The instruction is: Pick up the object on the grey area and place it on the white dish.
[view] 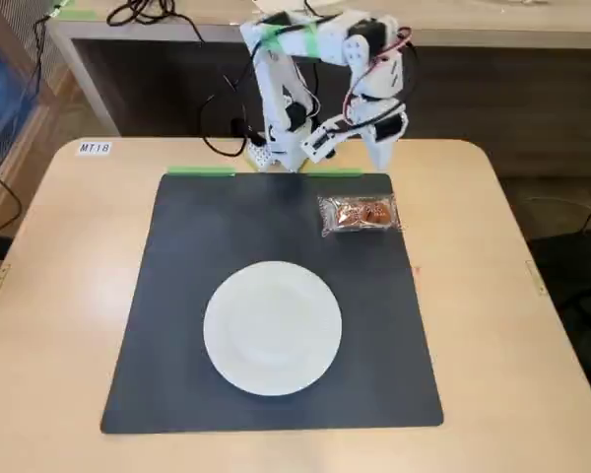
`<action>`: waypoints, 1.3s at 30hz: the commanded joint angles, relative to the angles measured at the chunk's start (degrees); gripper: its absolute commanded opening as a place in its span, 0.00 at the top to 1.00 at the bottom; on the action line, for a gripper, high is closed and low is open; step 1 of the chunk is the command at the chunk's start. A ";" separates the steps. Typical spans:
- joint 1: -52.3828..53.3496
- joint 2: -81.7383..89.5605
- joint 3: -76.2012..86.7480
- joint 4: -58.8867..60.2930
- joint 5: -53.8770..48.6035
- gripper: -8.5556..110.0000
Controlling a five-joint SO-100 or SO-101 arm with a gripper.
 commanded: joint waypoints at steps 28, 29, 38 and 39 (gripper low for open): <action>-3.87 -16.00 -5.71 6.94 23.82 0.53; -3.69 -16.44 -5.63 6.86 24.08 0.53; 0.97 -24.35 -5.36 2.99 20.48 0.54; 1.32 -25.05 -5.27 2.37 19.95 0.54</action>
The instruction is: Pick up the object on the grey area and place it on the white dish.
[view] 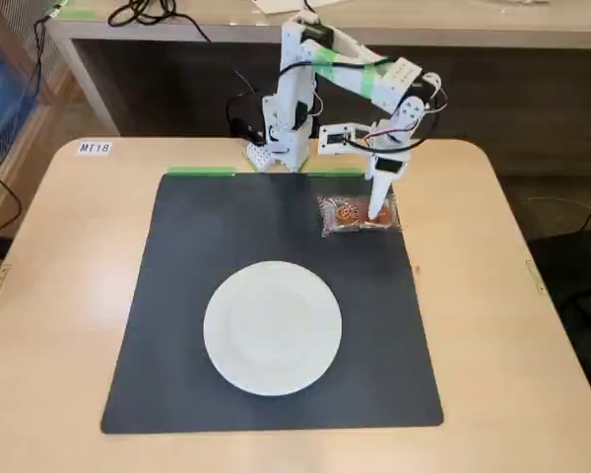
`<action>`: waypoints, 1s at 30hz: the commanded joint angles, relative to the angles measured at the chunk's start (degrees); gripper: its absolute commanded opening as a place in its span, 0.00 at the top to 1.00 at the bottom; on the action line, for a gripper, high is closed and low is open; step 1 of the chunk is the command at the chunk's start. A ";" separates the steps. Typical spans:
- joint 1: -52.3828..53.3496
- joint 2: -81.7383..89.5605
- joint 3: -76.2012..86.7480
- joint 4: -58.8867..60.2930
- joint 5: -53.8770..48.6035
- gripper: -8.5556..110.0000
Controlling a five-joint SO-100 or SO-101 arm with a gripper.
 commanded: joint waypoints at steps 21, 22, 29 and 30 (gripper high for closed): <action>1.85 2.72 13.97 -19.86 -10.11 0.65; 1.93 2.72 14.68 -21.09 -10.72 0.67; 2.72 3.16 16.52 -25.66 -14.94 0.81; 2.72 3.52 16.52 -26.02 -15.73 0.81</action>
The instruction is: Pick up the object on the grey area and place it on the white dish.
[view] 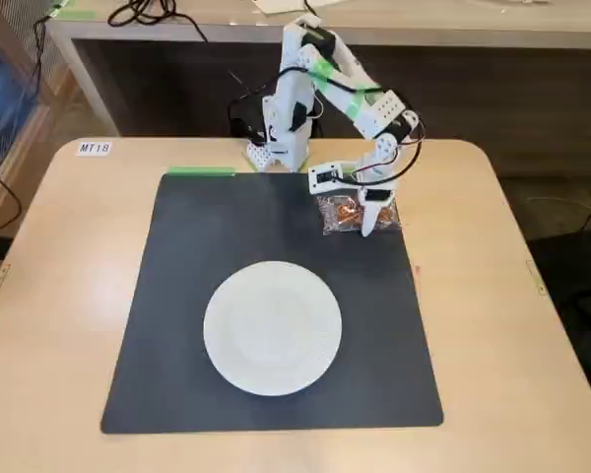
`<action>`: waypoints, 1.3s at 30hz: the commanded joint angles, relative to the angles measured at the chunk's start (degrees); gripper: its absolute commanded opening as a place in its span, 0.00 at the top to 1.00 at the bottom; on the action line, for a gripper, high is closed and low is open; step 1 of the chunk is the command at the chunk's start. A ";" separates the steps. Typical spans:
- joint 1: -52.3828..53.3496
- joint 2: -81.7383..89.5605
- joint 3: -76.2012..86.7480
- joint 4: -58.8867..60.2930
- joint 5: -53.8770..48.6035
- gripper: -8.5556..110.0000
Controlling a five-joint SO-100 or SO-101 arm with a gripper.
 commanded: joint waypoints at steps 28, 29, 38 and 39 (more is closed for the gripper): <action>29.53 2.37 -18.54 -14.68 -46.67 0.77; 31.11 0.44 -21.27 -13.36 -48.52 0.77; 41.84 -13.36 -43.33 -1.23 -55.63 0.77; 42.98 -14.59 -45.35 0.79 -55.81 0.76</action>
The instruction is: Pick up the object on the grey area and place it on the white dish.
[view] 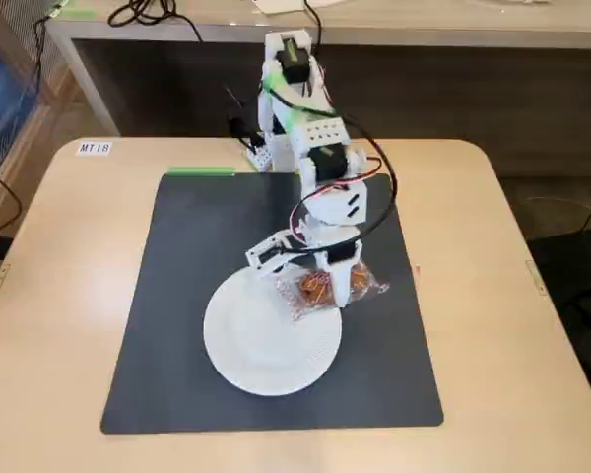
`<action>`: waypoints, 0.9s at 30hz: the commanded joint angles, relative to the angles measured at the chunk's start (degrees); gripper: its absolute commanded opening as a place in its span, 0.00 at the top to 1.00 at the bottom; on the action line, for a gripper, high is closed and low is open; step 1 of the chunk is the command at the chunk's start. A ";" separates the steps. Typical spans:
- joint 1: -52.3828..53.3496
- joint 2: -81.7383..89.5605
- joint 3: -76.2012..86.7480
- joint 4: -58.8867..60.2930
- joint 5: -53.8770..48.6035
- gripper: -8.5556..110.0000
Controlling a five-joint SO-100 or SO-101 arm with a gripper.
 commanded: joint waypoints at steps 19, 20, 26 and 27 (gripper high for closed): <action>8.35 -37.18 -58.62 31.46 11.51 0.75; 8.44 -37.35 -58.54 31.46 11.87 0.75; 8.61 -37.35 -54.40 31.55 14.24 0.74; 8.61 -37.53 -54.32 31.64 14.24 0.73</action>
